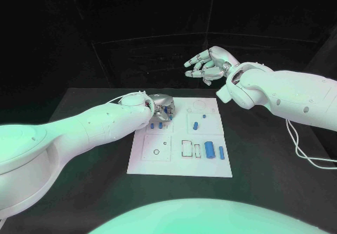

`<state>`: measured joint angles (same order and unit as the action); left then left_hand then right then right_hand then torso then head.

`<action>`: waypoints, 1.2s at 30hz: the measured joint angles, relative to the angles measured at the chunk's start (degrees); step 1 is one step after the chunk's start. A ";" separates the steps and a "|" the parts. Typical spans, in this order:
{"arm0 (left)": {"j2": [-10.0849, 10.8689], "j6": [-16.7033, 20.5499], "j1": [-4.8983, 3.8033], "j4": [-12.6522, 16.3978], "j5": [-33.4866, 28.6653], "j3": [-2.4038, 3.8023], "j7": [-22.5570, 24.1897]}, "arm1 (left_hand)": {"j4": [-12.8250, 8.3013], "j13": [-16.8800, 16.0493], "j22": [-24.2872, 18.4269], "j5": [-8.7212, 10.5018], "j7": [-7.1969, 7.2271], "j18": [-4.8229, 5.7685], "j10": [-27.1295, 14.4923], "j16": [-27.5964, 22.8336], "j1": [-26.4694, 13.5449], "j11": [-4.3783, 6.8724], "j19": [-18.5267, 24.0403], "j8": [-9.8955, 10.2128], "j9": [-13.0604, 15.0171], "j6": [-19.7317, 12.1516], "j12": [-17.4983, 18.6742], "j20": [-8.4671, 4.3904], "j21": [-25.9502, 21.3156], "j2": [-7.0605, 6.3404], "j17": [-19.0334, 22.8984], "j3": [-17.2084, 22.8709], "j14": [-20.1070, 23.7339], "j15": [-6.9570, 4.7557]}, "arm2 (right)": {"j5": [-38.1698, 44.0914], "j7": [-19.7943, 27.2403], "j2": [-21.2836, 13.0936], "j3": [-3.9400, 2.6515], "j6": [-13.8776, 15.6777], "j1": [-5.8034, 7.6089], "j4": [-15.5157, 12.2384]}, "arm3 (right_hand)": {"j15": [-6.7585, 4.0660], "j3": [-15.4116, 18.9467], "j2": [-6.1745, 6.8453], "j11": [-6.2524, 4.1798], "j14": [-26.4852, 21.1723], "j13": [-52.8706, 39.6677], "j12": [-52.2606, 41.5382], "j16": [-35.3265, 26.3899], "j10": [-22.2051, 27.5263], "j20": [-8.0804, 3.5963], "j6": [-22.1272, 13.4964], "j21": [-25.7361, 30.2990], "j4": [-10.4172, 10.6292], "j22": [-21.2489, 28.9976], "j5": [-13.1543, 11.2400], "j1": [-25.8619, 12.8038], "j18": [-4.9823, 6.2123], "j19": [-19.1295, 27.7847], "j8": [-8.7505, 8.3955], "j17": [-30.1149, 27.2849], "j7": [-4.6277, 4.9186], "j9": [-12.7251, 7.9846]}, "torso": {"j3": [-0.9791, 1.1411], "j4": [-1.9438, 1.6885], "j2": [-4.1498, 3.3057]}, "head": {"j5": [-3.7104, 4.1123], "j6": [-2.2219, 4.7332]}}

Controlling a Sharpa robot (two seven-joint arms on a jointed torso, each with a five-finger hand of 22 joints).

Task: Assemble the parts on the task board

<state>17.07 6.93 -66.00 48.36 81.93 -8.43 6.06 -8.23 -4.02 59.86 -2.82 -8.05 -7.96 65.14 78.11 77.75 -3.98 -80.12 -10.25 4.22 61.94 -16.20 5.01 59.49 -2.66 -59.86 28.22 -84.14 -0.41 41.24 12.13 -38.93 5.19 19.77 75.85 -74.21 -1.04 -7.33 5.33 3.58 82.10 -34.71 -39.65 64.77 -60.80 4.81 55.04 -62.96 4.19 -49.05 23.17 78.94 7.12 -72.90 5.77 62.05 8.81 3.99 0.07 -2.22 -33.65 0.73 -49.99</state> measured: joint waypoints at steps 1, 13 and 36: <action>0.02 0.05 0.01 0.03 0.00 0.00 0.05 | 0.02 -0.01 0.08 0.01 0.08 0.00 0.15 0.00 -0.04 0.13 0.00 0.04 0.02 0.24 0.00 0.00 0.00 0.04 0.05 0.12 0.03 -0.03 | 0.00 0.00 0.00 0.00 0.00 0.00 0.00 | 0.00 0.00 0.00 0.00 0.00 0.00 0.00 0.00 0.00 0.00 0.00 0.00 0.00 0.00 0.00 0.00 0.00 0.00 0.00 0.00 0.00 0.00 | 0.00 0.00 -0.01 | 0.00 0.00; 1.66 2.24 0.28 2.71 -0.94 2.72 1.64 | 0.10 -0.02 0.35 0.16 0.07 0.86 0.91 0.00 -1.02 0.09 0.00 0.26 0.02 0.62 0.85 0.00 0.23 -0.37 0.38 0.19 0.20 -0.20 | 0.00 0.04 -0.14 0.00 0.01 0.00 -0.05 | 0.00 0.00 0.00 0.00 0.00 -0.01 0.00 0.00 0.00 0.00 0.00 0.00 0.00 0.00 0.00 0.00 0.00 0.00 0.00 0.00 0.00 0.00 | -0.01 -0.07 0.05 | 0.10 0.00; 9.89 0.05 -0.40 8.31 -3.30 5.80 0.95 | 0.26 0.03 0.52 0.16 0.07 0.86 0.91 0.00 -1.80 0.09 0.00 0.28 -0.03 0.62 1.57 0.00 0.22 -0.70 0.62 0.02 0.20 -0.20 | 0.01 0.05 -0.60 0.00 -0.01 -0.10 0.11 | 0.00 0.01 0.00 0.00 0.00 -0.01 0.01 0.00 0.00 0.00 0.00 0.00 0.00 0.00 0.00 0.00 0.00 0.00 0.00 0.03 0.00 0.00 | -0.02 -0.07 0.01 | -0.48 0.00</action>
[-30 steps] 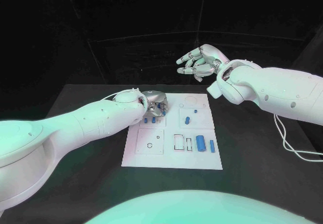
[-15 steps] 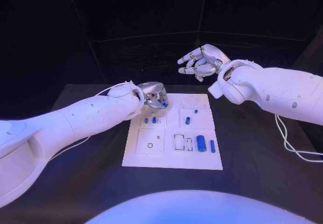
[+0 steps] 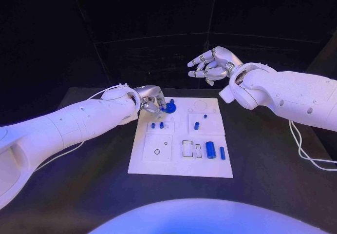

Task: Assemble the parts on the task board

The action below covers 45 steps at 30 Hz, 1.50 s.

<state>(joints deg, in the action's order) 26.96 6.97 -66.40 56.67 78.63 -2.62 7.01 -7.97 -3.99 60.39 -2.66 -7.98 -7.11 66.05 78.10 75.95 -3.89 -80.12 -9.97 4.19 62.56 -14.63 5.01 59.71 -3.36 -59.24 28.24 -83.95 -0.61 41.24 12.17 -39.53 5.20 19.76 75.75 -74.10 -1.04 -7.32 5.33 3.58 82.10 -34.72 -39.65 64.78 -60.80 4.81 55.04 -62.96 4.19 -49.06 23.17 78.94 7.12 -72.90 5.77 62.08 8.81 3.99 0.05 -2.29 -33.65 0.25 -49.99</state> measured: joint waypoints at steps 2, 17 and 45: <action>0.12 -0.37 0.00 -0.19 -0.05 0.00 -0.18 | 0.00 0.00 0.00 0.00 0.00 0.00 0.00 0.00 0.00 0.00 0.00 0.00 0.00 0.00 0.00 0.00 0.00 0.00 0.16 0.00 0.00 0.00 | 0.00 0.00 0.00 0.00 0.00 -0.01 0.01 | 0.00 0.00 0.00 0.00 0.00 0.00 0.00 0.00 0.00 0.00 0.00 0.00 0.00 0.00 0.00 0.00 0.00 0.00 0.00 0.00 0.00 0.00 | 0.01 0.03 -0.02 | -0.17 0.00; -0.07 -2.39 0.15 -1.99 -0.24 -0.15 -0.68 | -0.01 0.00 -0.01 0.00 0.00 0.00 0.19 0.00 -0.26 -0.21 0.00 0.01 -0.12 -0.01 0.23 0.00 0.00 -0.27 0.35 0.00 0.00 0.00 | 0.00 0.01 -0.01 0.01 -0.02 -0.06 0.03 | 0.00 0.00 0.00 0.00 0.00 0.04 0.00 0.00 0.00 0.00 0.00 0.00 0.00 0.00 0.00 0.00 0.00 0.00 0.00 -0.01 0.00 0.00 | 0.05 0.15 -0.06 | -0.44 0.00; -1.26 -4.76 0.55 -3.08 -0.35 -1.19 -1.13 | -0.01 -0.01 -0.02 0.00 0.01 -0.01 0.39 -0.24 -0.23 0.00 0.01 0.20 -0.12 -0.01 0.23 0.01 0.00 -0.30 1.05 -0.01 0.00 0.01 | 0.00 0.06 0.17 0.01 -0.18 -0.08 0.17 | -0.21 -0.25 0.00 0.00 0.21 0.14 0.00 0.00 0.00 0.00 0.00 0.00 0.25 0.00 0.00 0.00 0.00 0.00 0.00 -0.02 0.00 0.00 | 0.05 0.14 -0.03 | -0.42 0.00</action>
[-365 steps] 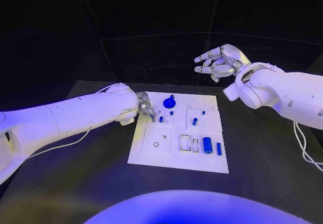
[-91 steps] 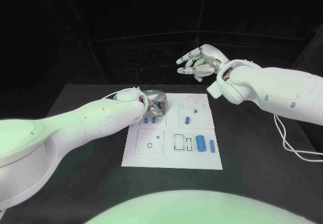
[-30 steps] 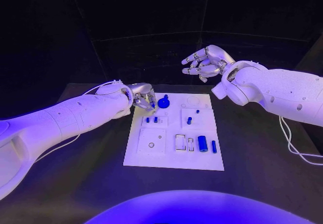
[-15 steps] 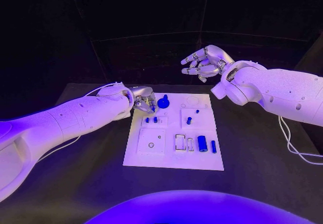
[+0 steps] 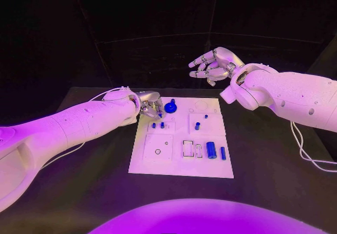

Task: Assemble the parts on the task board

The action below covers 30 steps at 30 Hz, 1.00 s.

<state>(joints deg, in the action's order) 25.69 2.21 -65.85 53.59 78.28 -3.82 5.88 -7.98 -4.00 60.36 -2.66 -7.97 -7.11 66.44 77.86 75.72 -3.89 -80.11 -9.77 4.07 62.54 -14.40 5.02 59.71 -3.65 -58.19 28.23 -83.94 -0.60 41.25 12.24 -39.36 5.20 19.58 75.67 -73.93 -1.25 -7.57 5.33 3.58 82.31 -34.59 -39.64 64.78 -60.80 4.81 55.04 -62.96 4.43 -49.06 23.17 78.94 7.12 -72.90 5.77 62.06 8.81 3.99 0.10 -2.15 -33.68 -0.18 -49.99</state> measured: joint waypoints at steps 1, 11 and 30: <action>-0.08 0.01 0.00 -0.07 0.00 0.00 -0.05 | 0.00 0.00 0.00 0.00 0.00 0.00 0.00 0.00 0.00 0.00 0.00 0.00 0.00 0.00 0.00 0.00 0.00 0.00 0.00 0.00 0.00 0.00 | 0.00 0.00 0.01 0.00 0.00 0.00 0.00 | 0.00 0.00 0.00 0.00 0.00 0.00 0.00 0.00 0.00 0.00 0.00 0.00 0.00 0.00 0.00 0.00 0.00 0.00 0.00 0.00 0.00 0.00 | 0.01 0.00 0.00 | 0.00 0.00; -1.11 -0.25 0.10 -1.41 0.01 -0.04 -1.07 | 0.16 0.00 -0.15 0.00 0.00 0.00 0.00 -0.22 0.03 0.00 0.00 0.00 -0.01 0.00 0.24 0.00 0.00 -0.04 0.51 -0.16 0.00 0.00 | 0.00 0.02 0.08 0.00 -0.05 -0.01 0.02 | 0.00 0.00 0.00 0.00 0.00 -0.01 0.00 0.00 0.00 0.00 0.00 0.00 0.00 0.00 0.00 0.00 0.00 0.00 0.00 0.00 0.00 0.00 | 0.02 0.00 0.00 | -0.03 0.00; -1.92 -1.48 0.16 -2.36 -0.07 0.03 -1.73 | 0.31 0.11 -0.03 0.00 -0.11 0.00 0.00 -0.47 -0.23 0.00 0.00 0.87 -0.06 -0.12 1.19 0.00 0.00 -0.30 0.45 -0.31 0.21 -0.21 | -0.15 0.03 0.08 0.00 -0.16 -0.01 0.00 | 0.01 0.01 0.00 0.00 -0.01 -0.01 0.00 0.00 0.00 0.00 0.00 0.00 0.00 0.00 0.00 0.00 0.00 0.00 0.00 -0.01 0.00 0.00 | 0.02 0.00 -0.02 | 0.10 0.00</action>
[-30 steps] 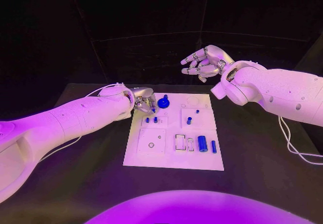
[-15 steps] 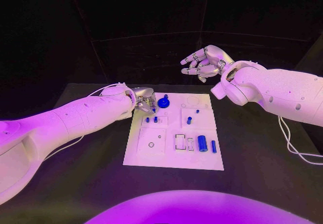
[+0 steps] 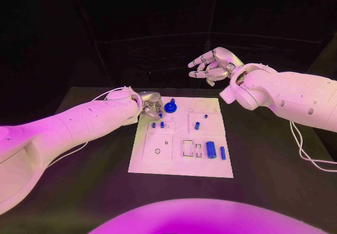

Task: Assemble the parts on the task board

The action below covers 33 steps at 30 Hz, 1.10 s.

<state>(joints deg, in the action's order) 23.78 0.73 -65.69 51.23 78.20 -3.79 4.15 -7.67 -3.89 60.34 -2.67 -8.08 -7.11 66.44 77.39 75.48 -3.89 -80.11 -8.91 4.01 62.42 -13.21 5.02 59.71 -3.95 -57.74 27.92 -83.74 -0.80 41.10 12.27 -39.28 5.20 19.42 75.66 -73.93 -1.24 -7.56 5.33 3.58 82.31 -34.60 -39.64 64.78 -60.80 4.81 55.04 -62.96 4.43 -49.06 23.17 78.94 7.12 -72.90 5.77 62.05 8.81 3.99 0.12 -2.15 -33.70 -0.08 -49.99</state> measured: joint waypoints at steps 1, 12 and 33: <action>-0.01 -0.02 0.03 0.00 0.00 0.00 -0.03 | 0.00 0.00 0.03 0.00 -0.36 0.00 -0.03 0.00 0.00 -0.03 0.00 0.36 -0.10 -0.36 0.32 0.00 0.00 0.00 0.02 0.00 0.00 0.00 | -0.01 0.00 -0.01 0.00 0.00 0.00 0.00 | 0.00 0.00 0.00 0.00 0.00 0.01 0.00 0.00 0.00 0.00 0.00 0.00 0.00 0.00 0.00 0.00 0.00 0.00 0.00 0.00 0.00 0.00 | 0.00 -0.01 0.00 | 0.00 0.00; 0.29 -0.14 0.32 -0.24 0.04 -0.09 -0.54 | 0.01 0.16 0.09 0.00 -1.06 0.00 -1.36 0.00 -0.87 -1.36 0.46 4.29 -0.48 -6.39 2.84 0.46 -0.35 -0.87 1.13 0.00 0.61 0.61 | 0.66 -0.45 -0.35 0.00 -0.08 0.00 0.03 | 0.61 -0.73 0.42 0.50 -1.14 1.07 0.96 -3.51 2.02 0.33 -1.13 3.70 -0.03 4.56 0.00 -0.42 0.95 1.61 -0.02 -2.88 0.36 -0.16 | -0.03 -0.07 0.02 | 0.08 0.00; 7.39 6.46 -0.23 3.64 -10.86 3.20 1.26 | 1.06 -0.68 -8.77 0.00 -2.25 -1.32 -0.98 -3.58 -1.41 -1.93 5.27 2.84 0.40 -6.69 3.27 1.33 -10.72 -1.22 8.70 1.05 3.33 1.44 | 22.35 -8.23 -1.35 -0.02 -3.33 -2.83 2.84 | 0.51 -10.13 2.21 -0.02 1.75 19.88 19.98 5.97 -2.71 -0.08 4.45 -5.81 -2.85 -7.94 -6.51 0.87 -0.04 -5.27 3.71 5.83 -0.93 0.25 | -0.07 -0.24 0.23 | 0.68 0.00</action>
<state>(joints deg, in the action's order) 31.16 7.19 -65.92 54.86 67.35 -0.59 5.41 -6.62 -4.58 51.56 -2.67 -10.33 -8.44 65.46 73.81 74.07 -5.83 -74.84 -6.06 4.41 55.73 -9.94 6.35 48.99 -5.18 -49.03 28.97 -80.41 0.63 63.46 4.04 -40.63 5.18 16.09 72.83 -71.08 -0.73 -17.70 7.54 3.56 84.06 -14.72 -19.66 70.75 -63.51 4.73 59.49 -68.77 1.58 -57.00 16.67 79.81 7.09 -78.17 9.47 67.88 7.88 4.24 0.05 -2.40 -33.47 0.60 -49.99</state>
